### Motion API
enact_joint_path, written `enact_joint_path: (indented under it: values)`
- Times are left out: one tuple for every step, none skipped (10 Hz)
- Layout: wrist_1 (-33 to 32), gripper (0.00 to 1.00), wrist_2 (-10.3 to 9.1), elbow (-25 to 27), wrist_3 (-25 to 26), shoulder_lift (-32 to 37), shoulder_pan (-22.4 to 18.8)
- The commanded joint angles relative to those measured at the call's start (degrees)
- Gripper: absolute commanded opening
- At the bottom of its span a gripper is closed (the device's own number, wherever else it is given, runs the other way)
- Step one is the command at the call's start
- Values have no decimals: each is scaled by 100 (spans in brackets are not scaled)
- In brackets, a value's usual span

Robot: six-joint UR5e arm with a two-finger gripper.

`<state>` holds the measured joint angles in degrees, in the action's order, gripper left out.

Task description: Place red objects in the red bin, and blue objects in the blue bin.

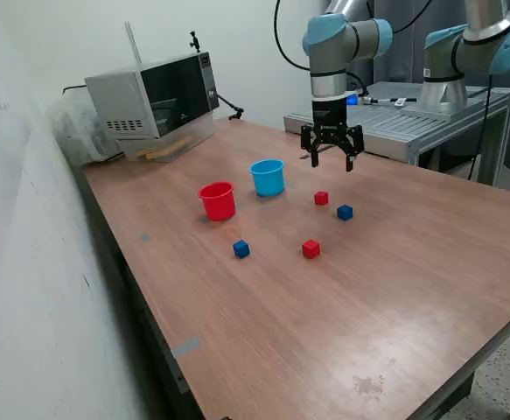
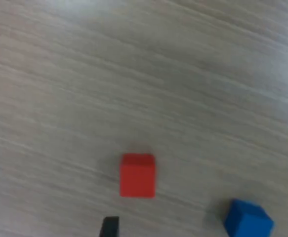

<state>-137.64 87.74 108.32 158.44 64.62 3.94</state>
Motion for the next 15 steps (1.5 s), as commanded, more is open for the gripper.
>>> enact_joint_path:
  values:
    - [-201,100,85,75,-288,-221,151]
    - [-237,100,137,58,-288,-326,151]
    - [-280,100,181,32,-279,-423,142]
    - [-359,100,191,31,-279,-485,133]
    - [-395,100,191,23,-279,-520,116]
    - [-404,100,182,23,-279,-599,107]
    - [-421,100,182,14,-279,-678,115]
    - [-482,100,182,5,-279,-748,107]
    - [-527,100,182,5,-279,-775,115]
    - [-562,100,173,5,-279,-801,124]
    - [-571,100,173,-4,-279,-828,133]
    - [-562,0,173,-13,-279,-863,133]
    - [-562,0,173,-117,-279,-898,133]
    - [-562,0,173,-222,-279,-916,142]
    - [-562,0,173,-267,-279,-933,150]
